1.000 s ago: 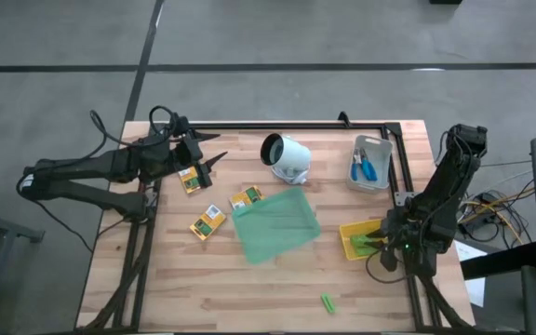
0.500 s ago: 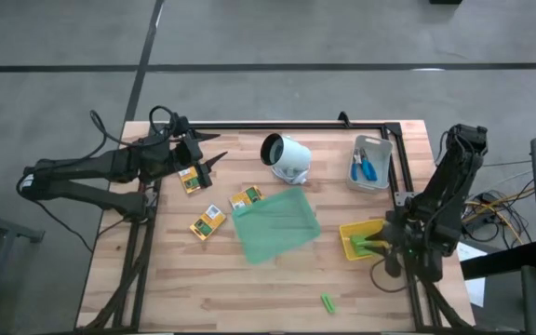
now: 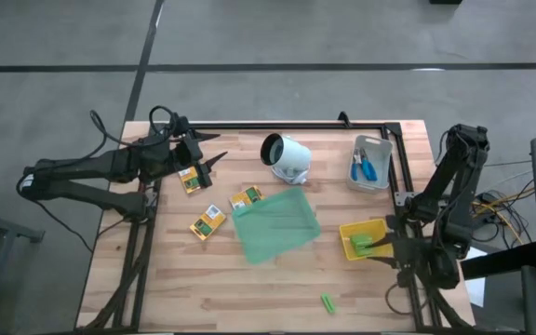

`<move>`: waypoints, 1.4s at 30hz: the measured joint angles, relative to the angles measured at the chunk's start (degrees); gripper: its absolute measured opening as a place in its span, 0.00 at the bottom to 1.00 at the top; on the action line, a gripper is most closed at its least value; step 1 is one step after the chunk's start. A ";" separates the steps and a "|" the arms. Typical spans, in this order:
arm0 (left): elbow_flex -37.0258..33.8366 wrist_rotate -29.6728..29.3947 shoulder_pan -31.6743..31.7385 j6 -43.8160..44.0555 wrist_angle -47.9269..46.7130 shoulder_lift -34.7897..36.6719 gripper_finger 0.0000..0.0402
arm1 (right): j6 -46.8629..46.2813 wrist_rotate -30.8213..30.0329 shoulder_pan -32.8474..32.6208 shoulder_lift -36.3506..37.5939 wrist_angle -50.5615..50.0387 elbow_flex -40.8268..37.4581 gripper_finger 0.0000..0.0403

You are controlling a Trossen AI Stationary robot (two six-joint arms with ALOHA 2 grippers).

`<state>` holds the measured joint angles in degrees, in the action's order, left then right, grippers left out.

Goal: Pick & Place School Supplies
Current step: Put the green eraser into the yellow bin

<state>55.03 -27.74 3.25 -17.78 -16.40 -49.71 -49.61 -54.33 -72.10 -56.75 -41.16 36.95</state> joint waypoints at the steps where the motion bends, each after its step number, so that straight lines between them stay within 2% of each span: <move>1: -0.01 0.00 -0.02 0.00 0.01 0.02 0.59 | -0.56 0.03 0.00 0.00 0.36 0.38 0.31; 6: -0.01 0.01 -0.02 0.00 0.00 0.00 0.59 | -6.17 0.82 0.02 -0.02 6.28 1.22 0.31; 13: 0.00 -0.01 -0.02 0.00 0.02 0.01 0.59 | -7.72 5.23 0.23 -0.68 15.42 -0.13 0.34; 17: -0.01 0.01 -0.01 0.01 0.01 0.02 0.59 | -15.74 8.49 1.06 -3.56 16.41 0.57 0.36; 21: -0.01 -0.01 -0.02 0.00 0.01 0.00 0.59 | -19.34 12.95 2.99 -8.66 15.98 3.07 0.36; 27: -0.01 0.00 0.00 0.00 0.00 0.02 0.59 | -22.16 15.61 7.24 -18.20 13.59 9.99 0.35; 33: -0.01 -0.01 -0.02 0.00 0.01 0.02 0.59 | -28.05 28.01 13.53 -29.17 6.67 19.96 0.33; 42: -0.01 0.01 -0.01 0.00 0.02 0.00 0.59 | -33.60 29.00 16.99 -40.64 2.28 33.38 0.36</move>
<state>55.02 -27.73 3.24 -17.78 -16.38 -49.71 -83.20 -25.33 -55.11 -97.39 -38.88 70.33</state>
